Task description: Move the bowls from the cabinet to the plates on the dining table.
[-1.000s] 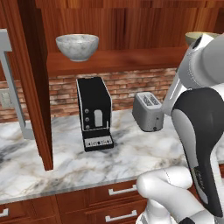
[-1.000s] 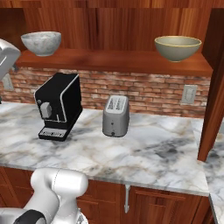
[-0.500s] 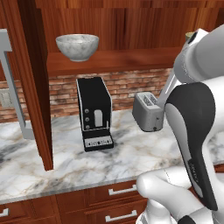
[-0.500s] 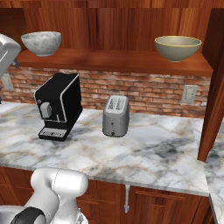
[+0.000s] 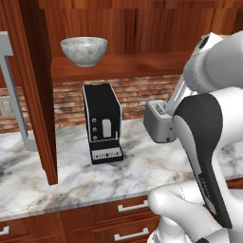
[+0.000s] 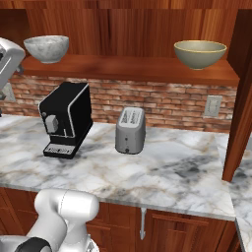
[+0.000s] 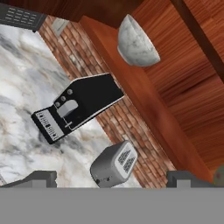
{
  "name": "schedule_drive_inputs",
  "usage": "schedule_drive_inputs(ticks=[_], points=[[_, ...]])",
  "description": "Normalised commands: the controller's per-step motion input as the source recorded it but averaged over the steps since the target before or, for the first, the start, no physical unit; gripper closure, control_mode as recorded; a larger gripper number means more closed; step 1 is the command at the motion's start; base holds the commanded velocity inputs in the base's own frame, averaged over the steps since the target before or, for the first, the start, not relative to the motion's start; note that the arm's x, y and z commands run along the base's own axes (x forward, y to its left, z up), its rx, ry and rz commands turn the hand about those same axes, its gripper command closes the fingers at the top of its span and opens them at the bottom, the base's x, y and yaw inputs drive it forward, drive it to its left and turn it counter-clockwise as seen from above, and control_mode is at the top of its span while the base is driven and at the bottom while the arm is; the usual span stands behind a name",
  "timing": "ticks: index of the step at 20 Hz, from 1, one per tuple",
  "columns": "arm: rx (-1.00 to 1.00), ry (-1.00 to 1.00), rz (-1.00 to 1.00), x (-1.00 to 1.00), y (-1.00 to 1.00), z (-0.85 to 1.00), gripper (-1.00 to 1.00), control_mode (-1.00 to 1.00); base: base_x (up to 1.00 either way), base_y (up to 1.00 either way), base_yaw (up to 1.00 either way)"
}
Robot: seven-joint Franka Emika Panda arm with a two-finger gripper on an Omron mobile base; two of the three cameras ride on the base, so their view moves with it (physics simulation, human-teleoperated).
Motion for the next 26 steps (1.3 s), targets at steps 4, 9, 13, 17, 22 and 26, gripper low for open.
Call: schedule_drive_inputs(ticks=[4, 9, 13, 17, 22, 26], points=[[0.0, -0.02, 0.0, 0.34, 0.2, 0.06, -1.0, -1.0, 0.0, 0.0, 0.0], [0.0, 0.0, 0.0, 0.36, 0.28, 0.06, -1.0, -1.0, 0.0, 0.0, 0.0], [0.0, 0.0, 0.0, 0.34, 0.2, 0.07, -1.0, -1.0, 0.0, 0.0, 0.0], [0.0, -0.01, 0.0, 0.27, 0.07, 0.07, -1.0, -1.0, 0.0, 0.0, 0.0], [0.0, -0.01, 0.0, 0.32, 0.0, 0.07, -1.0, -1.0, 0.0, 0.0, 0.0], [0.0, 0.0, 0.0, 0.39, 0.01, 0.03, -1.0, -1.0, 0.0, 0.0, 0.0]])
